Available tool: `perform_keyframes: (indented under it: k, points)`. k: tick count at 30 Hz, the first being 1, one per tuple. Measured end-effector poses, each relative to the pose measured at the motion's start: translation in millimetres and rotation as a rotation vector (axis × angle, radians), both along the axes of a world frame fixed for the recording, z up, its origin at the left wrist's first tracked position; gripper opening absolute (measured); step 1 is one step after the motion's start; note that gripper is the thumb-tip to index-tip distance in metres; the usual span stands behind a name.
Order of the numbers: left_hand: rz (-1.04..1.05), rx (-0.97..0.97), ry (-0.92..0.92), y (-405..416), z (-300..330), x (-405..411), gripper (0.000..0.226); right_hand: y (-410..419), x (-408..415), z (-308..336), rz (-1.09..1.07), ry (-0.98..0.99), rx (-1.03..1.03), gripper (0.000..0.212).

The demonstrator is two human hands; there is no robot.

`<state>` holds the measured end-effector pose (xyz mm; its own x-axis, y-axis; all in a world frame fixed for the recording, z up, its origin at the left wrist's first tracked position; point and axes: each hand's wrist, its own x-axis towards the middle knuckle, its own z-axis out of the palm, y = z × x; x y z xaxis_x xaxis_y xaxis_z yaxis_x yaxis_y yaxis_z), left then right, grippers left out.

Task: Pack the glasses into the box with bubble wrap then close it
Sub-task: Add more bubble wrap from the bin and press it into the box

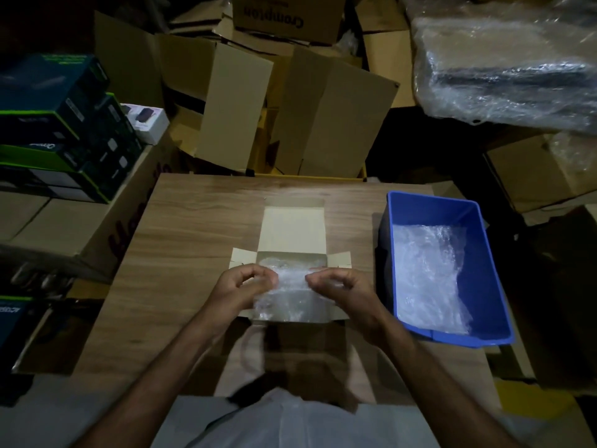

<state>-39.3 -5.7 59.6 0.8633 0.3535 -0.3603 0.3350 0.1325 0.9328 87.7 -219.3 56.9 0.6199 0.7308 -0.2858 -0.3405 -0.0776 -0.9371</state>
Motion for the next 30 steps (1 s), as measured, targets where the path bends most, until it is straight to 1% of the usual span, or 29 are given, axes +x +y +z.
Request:
perform_keyframes:
  k: [1,3,4,5,7,8,9,11,13,14,15,16,17,18,20,21,23,26,28,30]
  points:
    - [0.004,0.032,-0.019,-2.9,1.8,1.0,0.023,1.8,-1.3,-2.4,-0.022,-0.06,-0.01,0.04]
    - [0.025,0.005,-0.038,-5.3,2.7,1.4,0.047,6.3,-3.9,-9.9,-0.044,-0.164,-0.014,0.051]
    - [0.02,-0.016,-0.035,-3.4,1.5,0.4,0.054,7.5,-5.2,-13.7,-0.047,-0.208,-0.005,0.051]
    - [-0.005,-0.019,-0.028,-1.6,0.9,-0.3,0.054,8.6,-7.0,-17.5,-0.043,-0.235,0.01,0.045]
    - [-0.11,0.053,0.007,2.6,-0.2,0.0,0.033,11.2,-10.5,-24.7,-0.008,-0.217,0.03,0.028]
    - [-0.154,0.087,0.021,3.3,0.4,1.1,0.022,13.3,-12.2,-28.9,-0.011,-0.198,0.021,0.02]
    - [-0.174,0.101,0.032,5.3,-1.6,2.1,0.016,15.7,-14.5,-34.6,-0.039,-0.188,0.001,0.016]
    - [-0.195,0.07,0.083,9.6,-4.9,5.1,0.017,20.6,-19.3,-42.7,-0.124,-0.158,-0.051,0.017]
    - [-0.2,-0.028,0.144,18.0,-10.3,8.3,0.022,23.6,-22.7,-48.5,-0.182,-0.123,-0.096,0.013]
    - [-0.201,-0.09,0.16,22.4,-13.7,9.6,0.024,23.7,-23.9,-51.0,-0.189,-0.083,-0.109,0.01]
    - [-0.215,-0.124,0.169,28.0,-19.1,11.6,0.025,23.3,-25.5,-54.7,-0.192,-0.043,-0.118,0.012]
    - [-0.241,-0.109,0.176,32.9,-23.9,14.7,0.026,22.8,-27.0,-58.1,-0.192,-0.018,-0.122,0.014]
    - [-0.277,-0.026,0.183,37.2,-29.4,19.5,0.025,22.5,-28.8,-62.5,-0.196,-0.064,-0.148,0.012]
    - [-0.321,0.108,0.176,41.5,-35.7,25.9,0.025,22.7,-31.1,-65.7,-0.2,-0.158,-0.187,0.011]
    - [-0.412,0.346,0.135,48.1,-46.8,41.8,0.032,24.6,-36.0,-71.2,-0.205,-0.359,-0.27,0.023]
    - [-0.432,0.422,0.112,49.6,-51.1,49.7,0.035,26.8,-37.9,-72.2,-0.222,-0.412,-0.293,0.027]
    - [-0.441,0.54,0.063,50.3,-57.7,65.9,0.032,31.4,-40.9,-76.0,-0.25,-0.475,-0.321,0.025]
    - [-0.476,0.692,-0.011,46.3,-67.3,90.8,0.02,40.5,-44.1,-86.3,-0.267,-0.522,-0.396,0.019]
    - [-0.527,0.869,-0.068,43.0,-77.1,104.9,0.014,46.6,-46.0,-93.3,-0.252,-0.571,-0.457,0.021]
    - [-0.571,0.994,-0.114,40.6,-87.8,114.7,0.016,52.6,-46.9,-98.8,-0.208,-0.629,-0.526,0.026]
